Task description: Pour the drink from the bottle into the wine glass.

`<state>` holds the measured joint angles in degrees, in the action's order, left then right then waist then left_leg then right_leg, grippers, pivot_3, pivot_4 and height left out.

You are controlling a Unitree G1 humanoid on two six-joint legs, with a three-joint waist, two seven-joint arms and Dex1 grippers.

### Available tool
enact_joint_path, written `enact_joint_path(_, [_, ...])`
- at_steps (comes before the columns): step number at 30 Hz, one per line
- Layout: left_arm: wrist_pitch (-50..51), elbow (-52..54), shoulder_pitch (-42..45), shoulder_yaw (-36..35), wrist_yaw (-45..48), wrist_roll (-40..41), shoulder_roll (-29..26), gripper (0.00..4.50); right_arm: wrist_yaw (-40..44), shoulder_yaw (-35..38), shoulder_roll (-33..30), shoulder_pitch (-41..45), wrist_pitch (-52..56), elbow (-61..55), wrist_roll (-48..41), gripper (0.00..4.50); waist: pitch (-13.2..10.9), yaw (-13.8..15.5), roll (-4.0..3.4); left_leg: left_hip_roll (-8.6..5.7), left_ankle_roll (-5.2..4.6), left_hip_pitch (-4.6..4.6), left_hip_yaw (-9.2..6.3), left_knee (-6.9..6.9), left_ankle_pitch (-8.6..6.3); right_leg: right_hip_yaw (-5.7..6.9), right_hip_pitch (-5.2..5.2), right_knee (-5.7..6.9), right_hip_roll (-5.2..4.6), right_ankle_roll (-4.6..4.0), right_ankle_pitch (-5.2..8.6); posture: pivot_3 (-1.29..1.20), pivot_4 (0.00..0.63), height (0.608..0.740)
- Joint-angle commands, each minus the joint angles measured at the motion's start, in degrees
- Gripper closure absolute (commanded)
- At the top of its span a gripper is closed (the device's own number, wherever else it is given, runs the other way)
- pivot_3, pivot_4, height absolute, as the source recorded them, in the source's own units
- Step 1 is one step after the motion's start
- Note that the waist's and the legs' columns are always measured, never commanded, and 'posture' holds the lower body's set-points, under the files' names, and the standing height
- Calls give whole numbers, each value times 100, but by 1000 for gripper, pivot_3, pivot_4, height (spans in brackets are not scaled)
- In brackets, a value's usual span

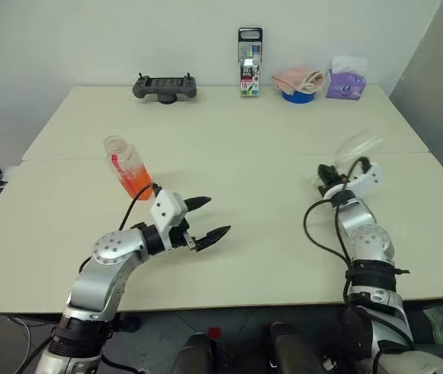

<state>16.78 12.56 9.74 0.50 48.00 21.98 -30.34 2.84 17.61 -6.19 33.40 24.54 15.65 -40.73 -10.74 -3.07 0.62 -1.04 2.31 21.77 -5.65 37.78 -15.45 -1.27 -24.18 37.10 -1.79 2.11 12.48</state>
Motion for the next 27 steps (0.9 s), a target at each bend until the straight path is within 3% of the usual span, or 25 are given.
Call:
enact_joint_path(1, [189,397,-216,-429,-107,276,-141,0,1004,-1612,-202,77,-438,-976,1217,4329,-4,-28,-6,1,0,-1,3,0,0,-4,-2,2,1,5,3,0,150,740])
enact_joint_path(5, [458,965,-939,-952,-232,577,-306,0,1529,-3096,201,429,-2453,-239,2912,4329,-3,-73,-6,49,3,-7,15,-2,-2,-6,-5,-5,45,-1,0,0,150,740])
enact_joint_path(11, [770,1592,-1485,-1203,-531,816,-314,0,1295,-3319,880,872,-4474,1994,3887,4329,-3,104,3,69,8,-10,-21,-15,-2,26,-3,-4,66,-31,-5,0,150,740])
enact_joint_path(19, [975,1873,-1642,-1360,-755,928,-339,0,1386,-3152,1525,1234,-5075,3933,4104,4330,-2,93,9,73,10,-10,-6,-5,-2,15,-3,-9,72,-76,-25,0,150,740])
enact_joint_path(27, [1080,1809,-1490,-1400,-791,1051,-441,0,1700,-2997,1210,847,-5067,4361,4226,4330,1,106,10,71,10,-31,-10,-7,-2,18,14,-3,72,-65,-7,0,150,740])
